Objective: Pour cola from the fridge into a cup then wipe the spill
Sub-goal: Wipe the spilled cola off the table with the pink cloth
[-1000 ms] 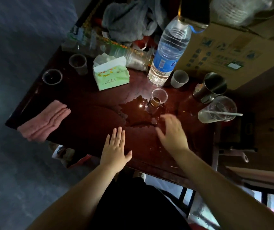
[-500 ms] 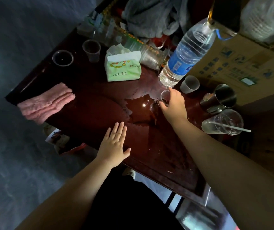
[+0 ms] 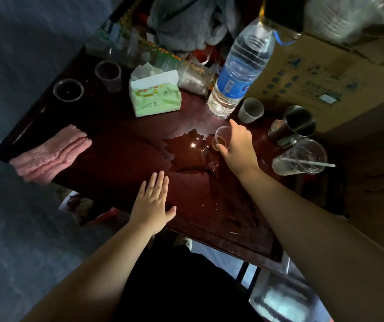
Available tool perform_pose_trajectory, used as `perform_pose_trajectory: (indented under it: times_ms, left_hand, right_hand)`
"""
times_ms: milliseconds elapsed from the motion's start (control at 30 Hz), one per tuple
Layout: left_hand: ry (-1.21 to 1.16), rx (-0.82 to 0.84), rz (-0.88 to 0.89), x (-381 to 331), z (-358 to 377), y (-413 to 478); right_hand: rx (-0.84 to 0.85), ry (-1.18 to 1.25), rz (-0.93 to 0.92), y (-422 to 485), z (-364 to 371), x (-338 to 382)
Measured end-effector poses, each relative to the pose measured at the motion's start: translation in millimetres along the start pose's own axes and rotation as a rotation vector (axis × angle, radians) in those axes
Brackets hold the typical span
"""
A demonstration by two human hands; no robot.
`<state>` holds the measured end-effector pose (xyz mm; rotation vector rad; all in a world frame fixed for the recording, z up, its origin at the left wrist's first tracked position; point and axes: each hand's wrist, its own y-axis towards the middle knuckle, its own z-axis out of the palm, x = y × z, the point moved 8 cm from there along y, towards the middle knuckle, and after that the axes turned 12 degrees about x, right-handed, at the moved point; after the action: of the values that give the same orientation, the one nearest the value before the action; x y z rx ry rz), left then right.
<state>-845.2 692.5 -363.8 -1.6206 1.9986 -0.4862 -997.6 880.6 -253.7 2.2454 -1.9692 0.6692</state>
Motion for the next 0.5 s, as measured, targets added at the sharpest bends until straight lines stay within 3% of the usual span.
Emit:
perform_pose_trajectory:
  times_ms: [500]
  left_hand:
    - [0.036,0.062,-0.012,-2.5,-0.2,-0.1]
  right_hand:
    - [-0.099,0.141,0.362,-135.0,-25.1,-117.8]
